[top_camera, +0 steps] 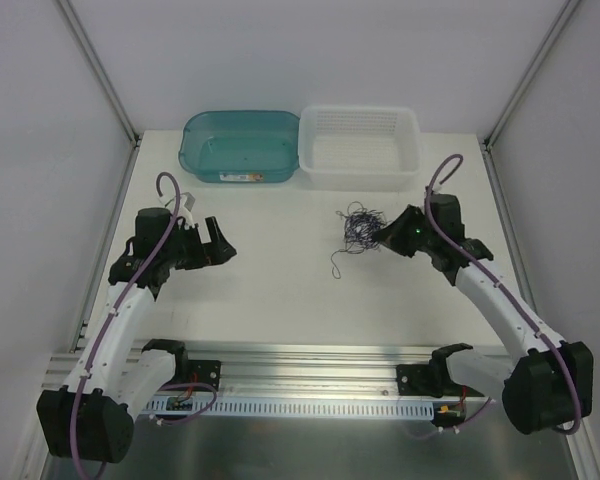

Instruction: Untangle the cables

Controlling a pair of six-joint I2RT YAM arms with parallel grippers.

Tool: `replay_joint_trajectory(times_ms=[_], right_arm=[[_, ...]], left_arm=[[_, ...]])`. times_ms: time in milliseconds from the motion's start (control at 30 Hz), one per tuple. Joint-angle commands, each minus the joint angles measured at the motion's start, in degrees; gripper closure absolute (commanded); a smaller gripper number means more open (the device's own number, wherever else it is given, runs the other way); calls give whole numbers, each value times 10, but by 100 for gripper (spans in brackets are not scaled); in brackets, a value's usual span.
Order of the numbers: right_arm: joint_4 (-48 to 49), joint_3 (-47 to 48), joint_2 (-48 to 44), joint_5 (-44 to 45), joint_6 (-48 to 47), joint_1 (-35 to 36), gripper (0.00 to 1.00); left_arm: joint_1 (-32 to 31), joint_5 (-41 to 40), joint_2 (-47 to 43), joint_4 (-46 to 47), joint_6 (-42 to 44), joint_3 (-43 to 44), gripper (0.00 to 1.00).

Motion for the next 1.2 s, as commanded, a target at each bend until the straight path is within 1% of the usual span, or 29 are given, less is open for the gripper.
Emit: replay_joint_trajectory(times_ms=[0,33,67,100,133,167,233,267,300,367,400,467,500,533,600,633,667,700,733,767,800,867,933,967,1000,1067,1100,1133,1167], right_arm=[[15,-9,7,-79,-32,102,99],[50,-7,20,-92,-39,126,99],[65,-4,45,-103,-45,175,99],[92,4,60,-99,-51,199,99],[100,8,72,-91,-66,220,99],[105,12,104,-79,-66,252,99],[132,17,134,-82,-63,268,93],[140,16,153,-91,-53,271,86],[158,15,178,-92,-48,271,73],[162,3,192,-81,-45,272,59],[159,-3,193,-57,-45,272,47],[145,-19,175,-17,-48,272,36],[113,-21,164,-3,-58,273,28],[99,-24,139,12,-65,274,24],[71,-21,107,53,-96,281,24],[39,-17,93,68,-109,287,24],[24,-13,62,103,-122,304,24],[-6,0,51,114,-134,314,24],[-19,5,40,145,-152,323,24],[-31,9,24,177,-156,338,25],[-46,14,16,192,-158,345,26],[-52,10,-1,229,-156,365,28],[-48,3,-8,247,-153,378,30],[-46,-1,-10,261,-150,388,30],[-41,-4,-13,267,-146,393,30],[-31,-18,-17,271,-145,398,31],[-19,-23,-21,268,-145,401,31],[-14,-34,-24,265,-145,401,31],[-10,-39,-27,259,-146,403,31]], left_arm=[[3,85,9,26,9,-6,1],[3,95,12,27,10,-6,1],[3,106,16,28,10,-6,1],[3,123,17,29,10,-5,1],[3,130,17,30,9,-5,1],[3,136,15,32,10,-5,1],[2,143,13,35,14,-7,1],[-1,144,9,36,17,-10,1],[-3,145,9,37,18,-10,1],[-9,152,7,38,18,-13,1],[-17,156,8,39,19,-13,1],[-27,166,10,40,17,-12,1],[-34,164,10,40,16,-12,1],[-49,160,9,42,3,-12,1],[-67,145,8,44,-19,-16,1],[-89,138,7,52,-31,-17,1],[-101,131,7,58,-61,-26,1],[-113,115,4,67,-77,-32,1],[-128,104,3,78,-95,-39,1],[-155,92,0,102,-132,-55,1],[-170,62,-2,116,-149,-63,1],[-208,36,-6,161,-197,-89,5],[-228,-4,3,177,-219,-97,7],[-251,-15,9,182,-227,-93,8],[-259,-26,15,180,-228,-88,10],[-280,-55,40,182,-212,-64,12],[-301,-64,49,182,-198,-54,13],[-309,-77,73,182,-161,-34,13],[-317,-72,87,182,-138,-23,13]])
